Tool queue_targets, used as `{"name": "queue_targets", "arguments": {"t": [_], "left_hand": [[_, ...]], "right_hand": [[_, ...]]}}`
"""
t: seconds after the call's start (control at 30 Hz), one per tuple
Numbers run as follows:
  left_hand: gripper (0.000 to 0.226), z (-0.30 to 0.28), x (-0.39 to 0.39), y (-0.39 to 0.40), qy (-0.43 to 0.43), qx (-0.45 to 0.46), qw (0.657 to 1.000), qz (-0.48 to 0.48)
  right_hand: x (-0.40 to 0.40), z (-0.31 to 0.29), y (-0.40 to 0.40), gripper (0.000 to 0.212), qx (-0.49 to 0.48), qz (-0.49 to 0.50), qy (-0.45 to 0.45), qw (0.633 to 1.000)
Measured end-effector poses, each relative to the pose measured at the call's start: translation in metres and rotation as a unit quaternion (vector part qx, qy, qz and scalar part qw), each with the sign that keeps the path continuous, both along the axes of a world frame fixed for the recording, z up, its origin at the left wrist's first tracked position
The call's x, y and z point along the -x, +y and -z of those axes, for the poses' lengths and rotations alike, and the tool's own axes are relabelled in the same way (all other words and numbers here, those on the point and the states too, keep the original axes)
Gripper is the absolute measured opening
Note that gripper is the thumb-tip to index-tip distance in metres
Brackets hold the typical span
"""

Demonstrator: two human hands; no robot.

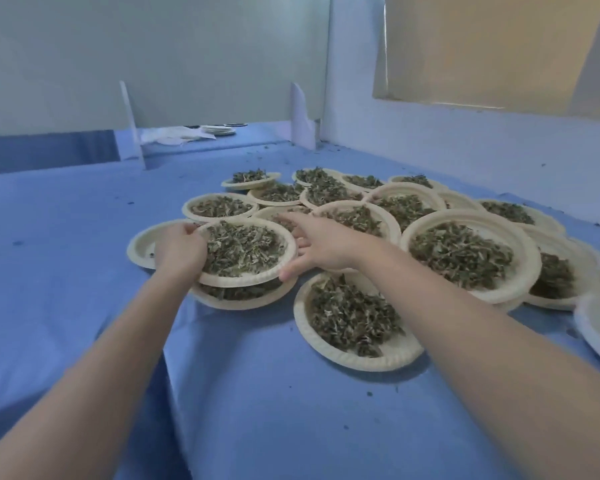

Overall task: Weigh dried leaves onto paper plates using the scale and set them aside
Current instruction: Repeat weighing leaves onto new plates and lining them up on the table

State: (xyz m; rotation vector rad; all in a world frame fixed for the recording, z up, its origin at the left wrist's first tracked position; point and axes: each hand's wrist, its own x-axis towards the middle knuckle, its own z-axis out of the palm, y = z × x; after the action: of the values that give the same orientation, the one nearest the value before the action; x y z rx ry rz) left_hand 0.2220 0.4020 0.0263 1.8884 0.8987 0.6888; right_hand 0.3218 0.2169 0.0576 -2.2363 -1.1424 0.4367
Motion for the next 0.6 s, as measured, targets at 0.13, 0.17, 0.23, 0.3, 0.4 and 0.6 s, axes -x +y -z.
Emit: {"name": "queue_targets", "arguments": {"t": [0.13,0.17,0.23,0.3,0.4,0.6], "left_hand": [[0.036,0.012,0.006,0.007,0.031,0.000,0.999,-0.005],[0.038,0.013,0.007,0.008,0.036,0.004,0.999,-0.006],[0.035,0.011,0.010,0.008,0.047,-0.003,0.999,-0.003],[0.024,0.004,0.013,0.005,0.047,-0.024,0.999,-0.005],[0.035,-0.016,0.021,-0.013,0.046,-0.063,0.997,-0.011],[0.047,-0.066,0.026,-0.099,-0.025,-0.098,0.990,0.094]], "right_hand": [[0.001,0.011,0.011,0.111,0.037,-0.005,0.017,0.999],[0.003,0.011,0.011,0.112,0.045,-0.004,0.017,0.999],[0.007,0.006,0.011,0.114,0.057,0.000,0.007,0.998],[0.013,-0.002,0.008,0.113,0.063,0.004,-0.010,0.998],[0.025,-0.019,-0.002,0.103,0.056,0.008,-0.037,0.998],[0.060,-0.063,-0.047,0.110,0.039,0.035,-0.073,0.996]]}}
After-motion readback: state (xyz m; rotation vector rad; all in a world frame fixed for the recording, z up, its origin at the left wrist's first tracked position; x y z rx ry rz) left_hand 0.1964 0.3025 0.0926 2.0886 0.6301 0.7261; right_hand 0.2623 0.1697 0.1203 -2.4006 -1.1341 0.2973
